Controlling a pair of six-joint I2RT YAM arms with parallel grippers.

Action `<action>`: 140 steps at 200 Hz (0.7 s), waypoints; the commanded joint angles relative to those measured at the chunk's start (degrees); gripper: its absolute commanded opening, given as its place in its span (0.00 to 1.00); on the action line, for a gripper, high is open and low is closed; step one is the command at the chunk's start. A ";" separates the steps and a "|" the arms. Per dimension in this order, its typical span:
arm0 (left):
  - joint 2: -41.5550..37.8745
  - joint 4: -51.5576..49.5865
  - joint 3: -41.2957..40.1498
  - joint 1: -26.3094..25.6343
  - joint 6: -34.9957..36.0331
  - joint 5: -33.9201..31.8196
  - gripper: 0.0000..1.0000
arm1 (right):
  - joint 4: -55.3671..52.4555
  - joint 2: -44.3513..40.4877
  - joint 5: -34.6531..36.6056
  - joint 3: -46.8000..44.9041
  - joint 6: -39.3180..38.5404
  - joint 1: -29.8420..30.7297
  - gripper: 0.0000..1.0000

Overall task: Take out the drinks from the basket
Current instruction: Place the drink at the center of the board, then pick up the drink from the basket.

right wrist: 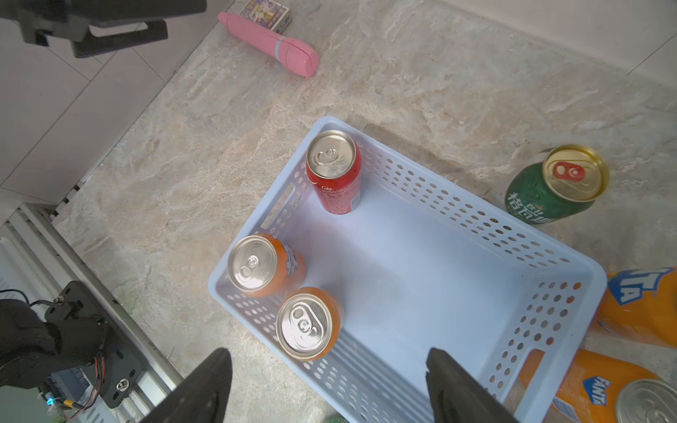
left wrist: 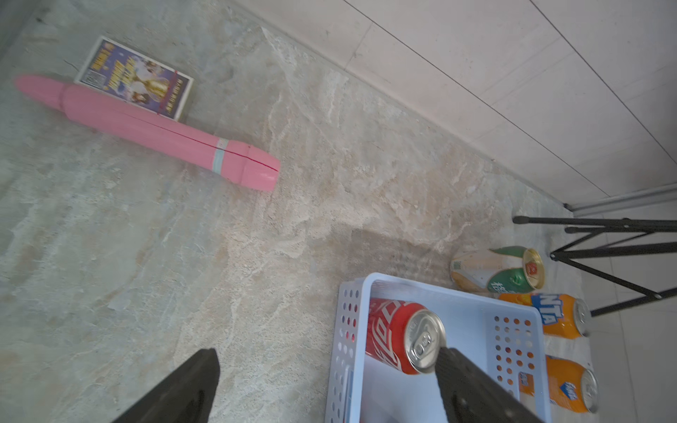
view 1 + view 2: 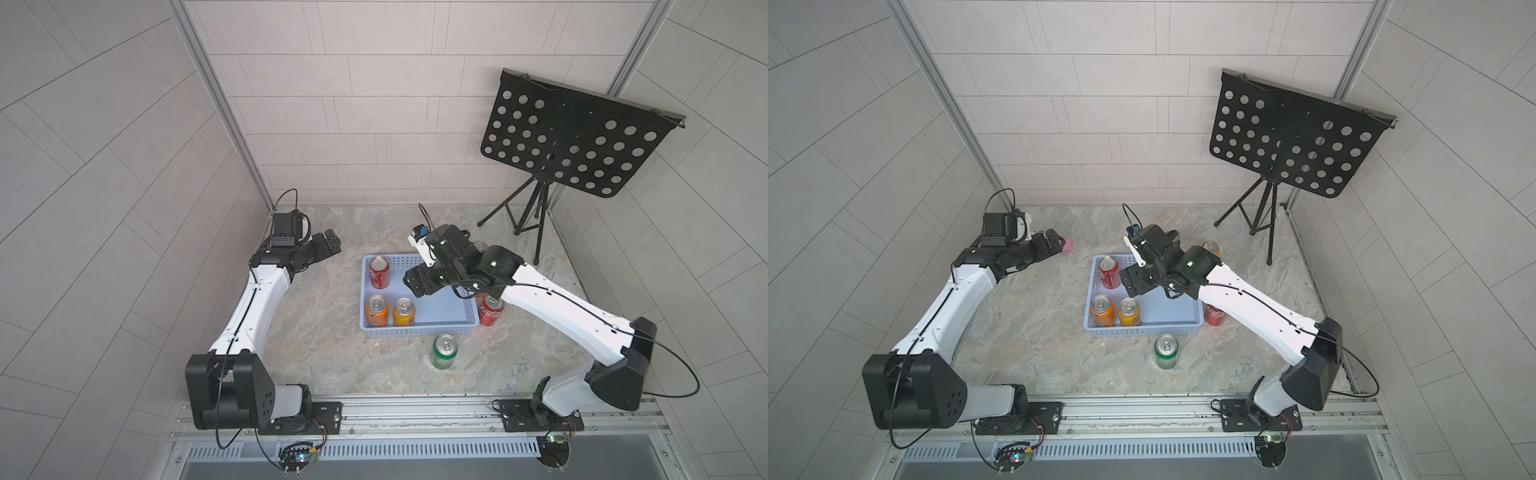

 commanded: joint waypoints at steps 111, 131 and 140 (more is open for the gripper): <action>8.71 -2.10 3.09 -0.14 -4.08 7.63 1.00 | -6.82 27.45 -7.00 24.76 -2.46 -6.80 0.85; 8.79 -3.02 2.58 -0.12 -3.88 5.64 1.00 | -7.22 31.13 -7.38 27.98 -1.24 -6.30 0.85; 9.00 -3.50 2.72 -0.11 -3.96 5.24 1.00 | -7.48 32.62 -7.68 29.54 -0.75 -6.03 0.85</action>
